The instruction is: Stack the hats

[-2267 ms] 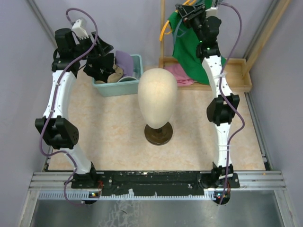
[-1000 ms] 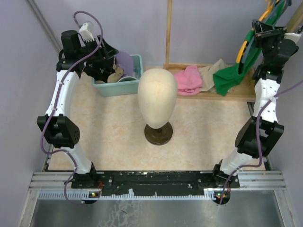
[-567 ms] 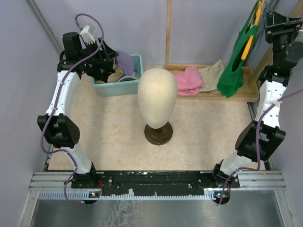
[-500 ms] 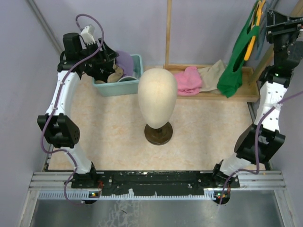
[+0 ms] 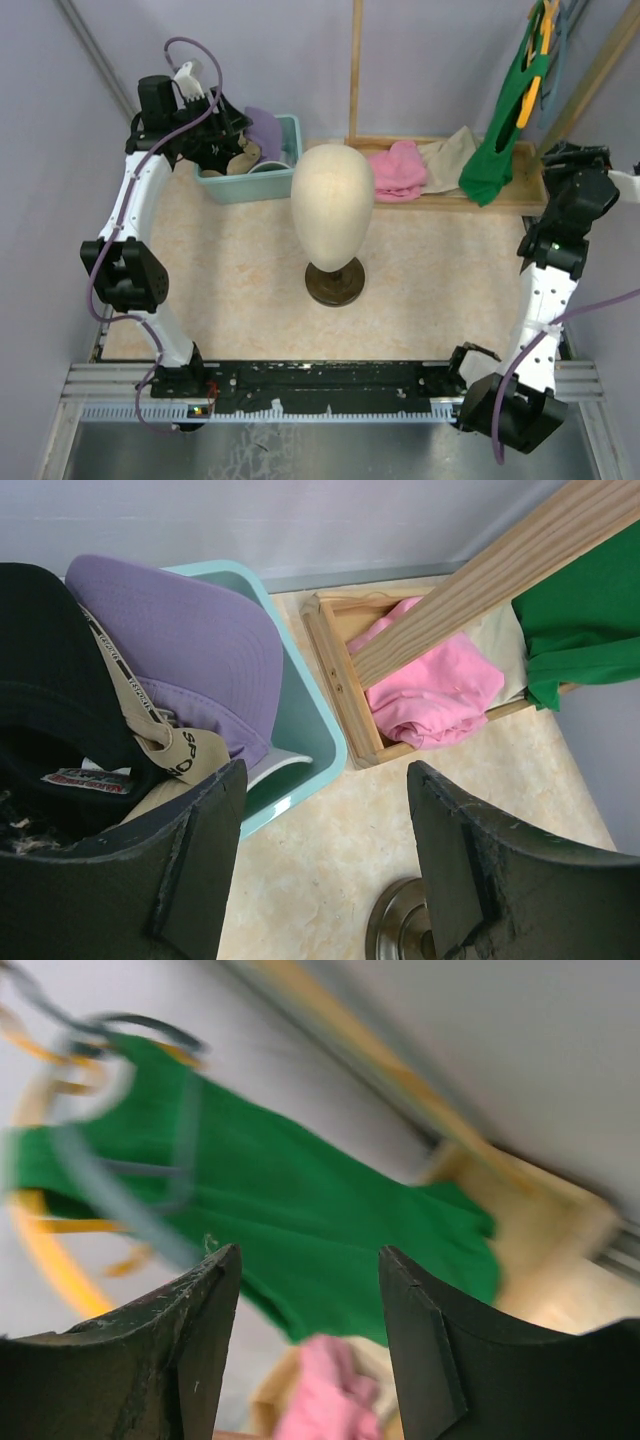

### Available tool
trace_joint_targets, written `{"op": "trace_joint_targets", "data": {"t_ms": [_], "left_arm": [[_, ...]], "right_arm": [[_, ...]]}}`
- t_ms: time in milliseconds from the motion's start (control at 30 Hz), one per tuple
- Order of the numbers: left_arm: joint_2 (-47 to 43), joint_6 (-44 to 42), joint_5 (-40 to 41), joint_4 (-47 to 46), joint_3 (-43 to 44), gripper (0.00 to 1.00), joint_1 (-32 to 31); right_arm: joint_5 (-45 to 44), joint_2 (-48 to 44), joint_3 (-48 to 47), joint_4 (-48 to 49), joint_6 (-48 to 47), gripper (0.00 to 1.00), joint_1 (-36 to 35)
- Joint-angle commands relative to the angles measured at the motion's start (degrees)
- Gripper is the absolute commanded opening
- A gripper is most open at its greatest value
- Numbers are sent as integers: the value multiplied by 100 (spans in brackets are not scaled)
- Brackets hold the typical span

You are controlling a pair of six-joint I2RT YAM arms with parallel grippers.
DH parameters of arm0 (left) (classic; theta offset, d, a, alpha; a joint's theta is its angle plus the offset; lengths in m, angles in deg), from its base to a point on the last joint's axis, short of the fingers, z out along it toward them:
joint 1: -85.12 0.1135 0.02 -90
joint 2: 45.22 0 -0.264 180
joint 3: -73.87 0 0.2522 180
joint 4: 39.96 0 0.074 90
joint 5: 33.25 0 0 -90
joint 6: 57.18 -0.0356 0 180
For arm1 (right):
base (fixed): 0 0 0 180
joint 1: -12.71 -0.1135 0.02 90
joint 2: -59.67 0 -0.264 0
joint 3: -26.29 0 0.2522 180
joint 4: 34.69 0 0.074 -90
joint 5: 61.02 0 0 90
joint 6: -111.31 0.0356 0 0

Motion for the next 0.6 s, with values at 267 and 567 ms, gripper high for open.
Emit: {"op": "trace_joint_targets", "data": {"t_ms": [267,567], "left_arm": [[119,-190,12,-168,-228,70,-26],[233,-287,51,-4,-157,71,3]], "right_arm": [[-607,383,1917,-1172,1000,14,-498],[-479,2922,1476,-197,2099,0,-1792]]}}
